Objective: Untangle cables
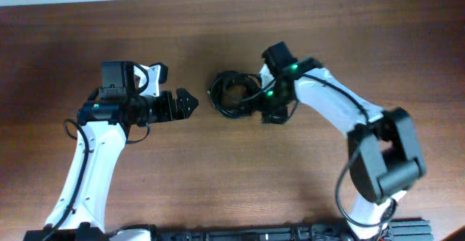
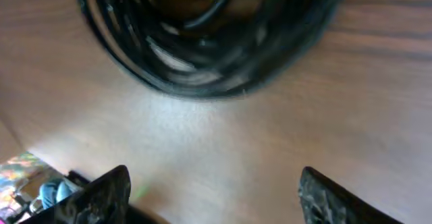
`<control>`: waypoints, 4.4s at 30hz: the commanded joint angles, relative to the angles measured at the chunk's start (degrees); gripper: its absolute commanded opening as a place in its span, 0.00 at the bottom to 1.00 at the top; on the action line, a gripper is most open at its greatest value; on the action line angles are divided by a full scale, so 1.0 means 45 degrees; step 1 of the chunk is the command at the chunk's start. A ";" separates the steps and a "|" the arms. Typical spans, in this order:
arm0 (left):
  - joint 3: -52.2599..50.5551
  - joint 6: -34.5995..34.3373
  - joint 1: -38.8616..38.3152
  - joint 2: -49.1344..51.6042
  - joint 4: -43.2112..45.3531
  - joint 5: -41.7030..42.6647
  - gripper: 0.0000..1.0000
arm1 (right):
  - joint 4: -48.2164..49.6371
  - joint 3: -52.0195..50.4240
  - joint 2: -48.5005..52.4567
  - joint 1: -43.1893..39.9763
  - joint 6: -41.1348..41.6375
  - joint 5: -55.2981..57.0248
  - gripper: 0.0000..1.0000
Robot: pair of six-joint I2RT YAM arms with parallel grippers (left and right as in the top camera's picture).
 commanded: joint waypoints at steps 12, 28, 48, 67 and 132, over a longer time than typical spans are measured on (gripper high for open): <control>0.0165 -0.0097 0.0019 0.0078 0.0034 -0.0146 0.99 | 0.3021 0.0015 0.0976 0.1409 0.3395 0.5047 0.50; 0.0165 -0.0398 0.0019 0.0078 0.0044 -0.0325 0.99 | -0.1894 0.5848 -0.0651 0.0631 -0.0442 -0.3157 0.04; 0.0641 -0.1423 0.0034 0.0053 0.0000 0.2909 0.05 | -0.6771 0.6620 -0.4158 -0.2205 -0.1103 0.2618 0.04; 0.2307 -0.1428 0.0029 -0.1428 -0.2195 -0.3497 0.56 | -0.7125 0.5401 -0.1384 0.1365 -0.0466 0.7116 0.91; 0.2560 0.3215 -0.5906 -0.1933 0.1447 0.0899 0.99 | 0.6513 0.8495 -0.5600 -0.1894 0.9947 -0.9437 0.04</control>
